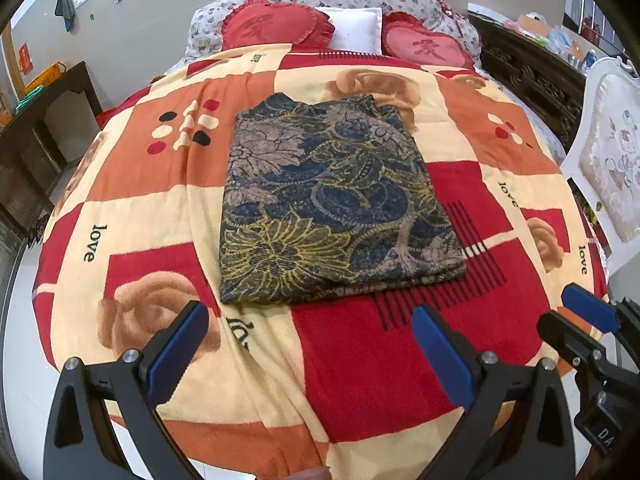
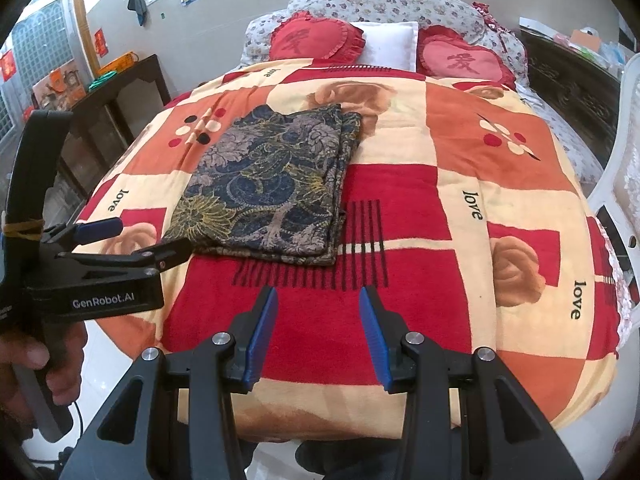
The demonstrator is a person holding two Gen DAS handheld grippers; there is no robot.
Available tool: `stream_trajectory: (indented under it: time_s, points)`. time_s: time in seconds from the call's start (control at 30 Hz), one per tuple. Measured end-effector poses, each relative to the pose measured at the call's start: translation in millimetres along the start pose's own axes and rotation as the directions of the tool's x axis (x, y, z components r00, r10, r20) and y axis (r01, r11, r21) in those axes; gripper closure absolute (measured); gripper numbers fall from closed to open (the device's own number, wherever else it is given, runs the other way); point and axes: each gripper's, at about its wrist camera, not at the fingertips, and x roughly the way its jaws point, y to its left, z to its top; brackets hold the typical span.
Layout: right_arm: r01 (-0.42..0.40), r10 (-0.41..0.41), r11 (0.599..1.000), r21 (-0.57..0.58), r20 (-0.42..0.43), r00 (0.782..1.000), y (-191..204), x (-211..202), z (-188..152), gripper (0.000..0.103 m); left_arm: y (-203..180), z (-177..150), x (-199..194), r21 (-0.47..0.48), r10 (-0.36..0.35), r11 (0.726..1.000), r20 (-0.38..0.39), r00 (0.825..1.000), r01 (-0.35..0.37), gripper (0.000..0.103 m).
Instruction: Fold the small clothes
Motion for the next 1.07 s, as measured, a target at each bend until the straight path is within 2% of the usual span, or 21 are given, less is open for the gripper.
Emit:
stream_trajectory:
  time_s: [0.47,0.67,0.8,0.93,1.07]
  points:
    - [0.010,-0.010,1.000,-0.018,0.024,1.000,6.4,-7.4,10.4,0.060,2.8,1.0,-4.9,0.009,-0.003,1.000,0.007,1.000,0.003,0.000]
    - [0.001,0.000,1.000,-0.024,0.020,1.000,8.9,-4.8,11.4,0.060,7.8,-0.4,-1.8,-0.002,-0.027,1.000,-0.008,1.000,0.027,0.000]
    - [-0.002,0.003,1.000,-0.025,0.018,1.000,10.1,-3.6,12.0,0.060,4.2,-3.8,-3.4,0.007,-0.055,0.998,0.010,0.998,0.055,0.000]
    - [0.000,0.001,1.000,-0.025,0.016,1.000,10.5,-2.8,12.3,0.060,-1.6,-6.5,-7.3,0.039,-0.028,0.999,0.051,0.998,0.026,0.000]
    - [0.011,-0.011,1.000,-0.022,0.007,1.000,11.6,1.1,13.0,0.060,-0.5,-6.9,-3.6,0.035,-0.044,0.998,0.039,0.998,0.042,0.000]
